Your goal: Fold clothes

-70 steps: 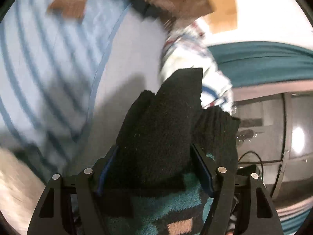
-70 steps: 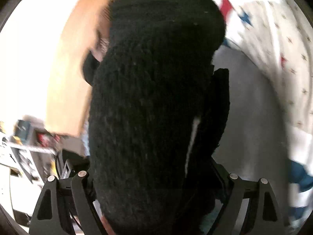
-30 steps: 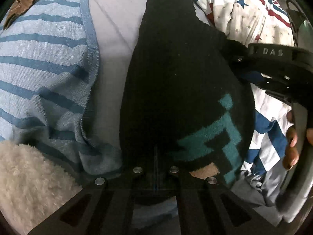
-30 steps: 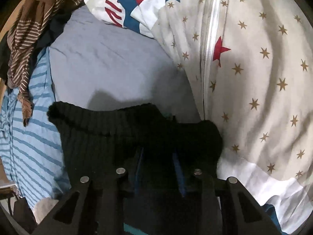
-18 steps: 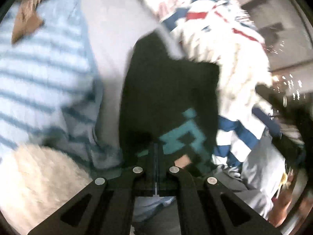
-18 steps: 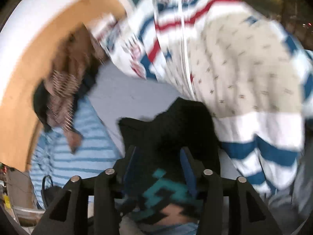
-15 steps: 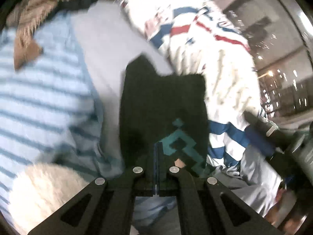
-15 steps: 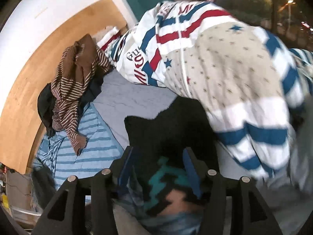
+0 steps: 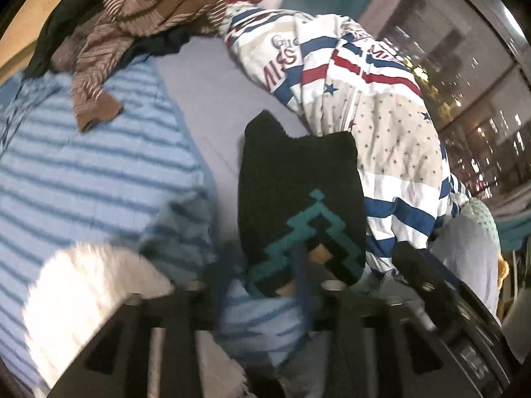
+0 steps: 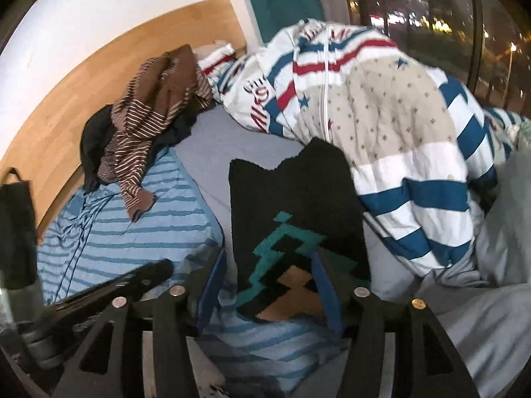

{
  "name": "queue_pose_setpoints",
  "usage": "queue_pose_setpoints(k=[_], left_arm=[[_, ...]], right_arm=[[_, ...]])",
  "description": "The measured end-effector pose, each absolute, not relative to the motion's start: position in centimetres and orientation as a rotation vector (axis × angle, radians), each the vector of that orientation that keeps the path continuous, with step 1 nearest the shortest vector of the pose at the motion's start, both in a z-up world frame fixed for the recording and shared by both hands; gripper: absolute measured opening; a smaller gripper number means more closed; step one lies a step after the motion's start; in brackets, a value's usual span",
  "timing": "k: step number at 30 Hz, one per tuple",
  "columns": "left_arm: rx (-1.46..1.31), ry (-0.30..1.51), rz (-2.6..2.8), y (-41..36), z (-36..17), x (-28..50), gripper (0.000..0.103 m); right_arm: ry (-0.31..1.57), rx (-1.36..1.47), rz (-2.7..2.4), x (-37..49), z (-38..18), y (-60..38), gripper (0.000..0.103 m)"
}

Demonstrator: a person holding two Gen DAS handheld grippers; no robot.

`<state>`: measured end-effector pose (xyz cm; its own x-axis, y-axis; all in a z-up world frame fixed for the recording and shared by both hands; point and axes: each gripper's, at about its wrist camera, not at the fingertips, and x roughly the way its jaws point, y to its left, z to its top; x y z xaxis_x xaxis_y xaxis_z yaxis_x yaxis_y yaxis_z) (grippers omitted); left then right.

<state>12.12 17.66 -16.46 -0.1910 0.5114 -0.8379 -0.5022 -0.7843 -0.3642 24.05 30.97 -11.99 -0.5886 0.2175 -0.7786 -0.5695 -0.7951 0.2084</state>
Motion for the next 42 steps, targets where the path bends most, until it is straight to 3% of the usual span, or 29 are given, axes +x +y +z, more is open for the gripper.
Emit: queue_pose_setpoints(k=[4,8,10,12,22,42], left_arm=[[-1.393,0.008,2.055,17.5,-16.4,13.5,0.062],[-1.376,0.035,2.090,17.3,-16.6,14.1,0.065],[-1.369,0.017,2.105,16.9,-16.7,14.2,0.075],[-1.360,0.004,2.125,16.6,-16.7,14.3,0.077],[-1.315,0.085,2.163,18.3,-16.1,15.2,0.081],[-1.343,0.121,2.208,18.5,-17.1,15.8,0.083]], right_arm=[[0.483,-1.035,2.373,26.4,-11.1,29.8,0.075],[0.601,-1.040,2.372,27.2,-13.1,29.9,0.075],[0.625,-1.059,2.370,27.3,-13.9,29.9,0.076],[0.602,-1.068,2.369,27.4,-14.2,29.6,0.076],[0.529,-1.046,2.365,28.7,-13.9,30.4,0.083],[0.498,-1.065,2.399,29.1,-14.5,30.5,0.084]])
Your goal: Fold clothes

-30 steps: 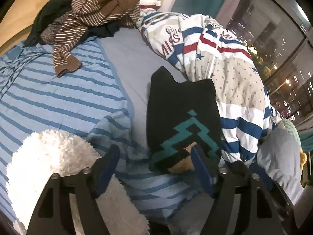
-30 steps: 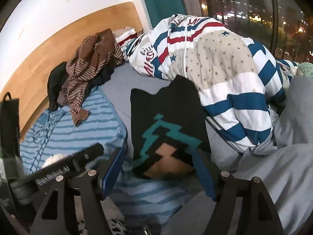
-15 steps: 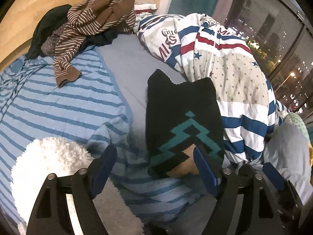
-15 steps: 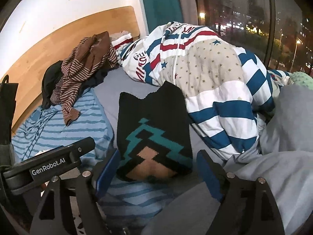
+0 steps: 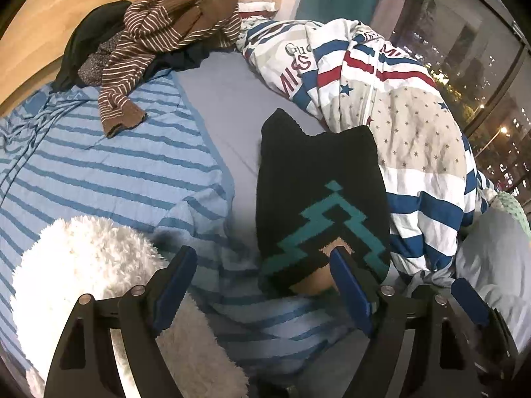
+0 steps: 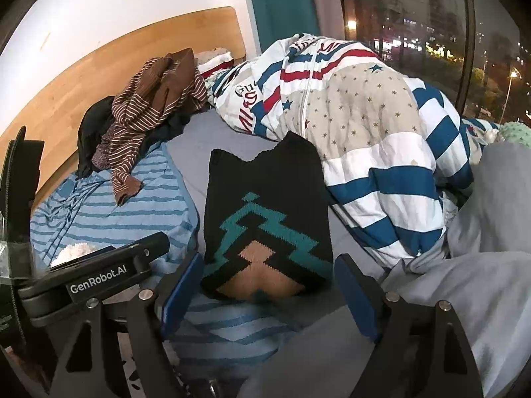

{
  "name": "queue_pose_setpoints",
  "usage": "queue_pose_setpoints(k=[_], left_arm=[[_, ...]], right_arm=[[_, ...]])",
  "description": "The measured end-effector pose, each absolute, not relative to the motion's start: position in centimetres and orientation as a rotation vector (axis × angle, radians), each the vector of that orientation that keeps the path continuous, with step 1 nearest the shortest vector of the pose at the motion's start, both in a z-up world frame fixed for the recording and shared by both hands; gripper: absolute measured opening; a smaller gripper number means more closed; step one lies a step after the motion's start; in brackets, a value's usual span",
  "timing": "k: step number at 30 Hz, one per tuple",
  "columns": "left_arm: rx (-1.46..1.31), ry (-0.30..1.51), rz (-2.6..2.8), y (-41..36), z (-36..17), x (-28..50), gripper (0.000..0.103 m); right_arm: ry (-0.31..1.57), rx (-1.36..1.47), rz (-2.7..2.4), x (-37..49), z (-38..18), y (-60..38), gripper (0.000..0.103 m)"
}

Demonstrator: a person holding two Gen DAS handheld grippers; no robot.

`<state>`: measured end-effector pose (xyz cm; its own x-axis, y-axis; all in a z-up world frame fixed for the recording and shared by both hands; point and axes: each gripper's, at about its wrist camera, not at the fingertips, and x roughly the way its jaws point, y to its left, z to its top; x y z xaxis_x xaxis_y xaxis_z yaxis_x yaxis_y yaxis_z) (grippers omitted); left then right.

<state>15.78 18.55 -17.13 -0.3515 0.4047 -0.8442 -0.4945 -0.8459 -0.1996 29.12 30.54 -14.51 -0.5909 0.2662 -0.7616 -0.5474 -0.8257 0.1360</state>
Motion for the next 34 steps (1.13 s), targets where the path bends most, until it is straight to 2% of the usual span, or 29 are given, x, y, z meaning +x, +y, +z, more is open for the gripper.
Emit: queue_pose_setpoints(k=[34], left_arm=[[-1.329,0.139,2.136,19.03,-17.89,15.32,0.084]], right_arm=[[0.493,-1.105,2.377,29.27,-14.99,30.45,0.085]])
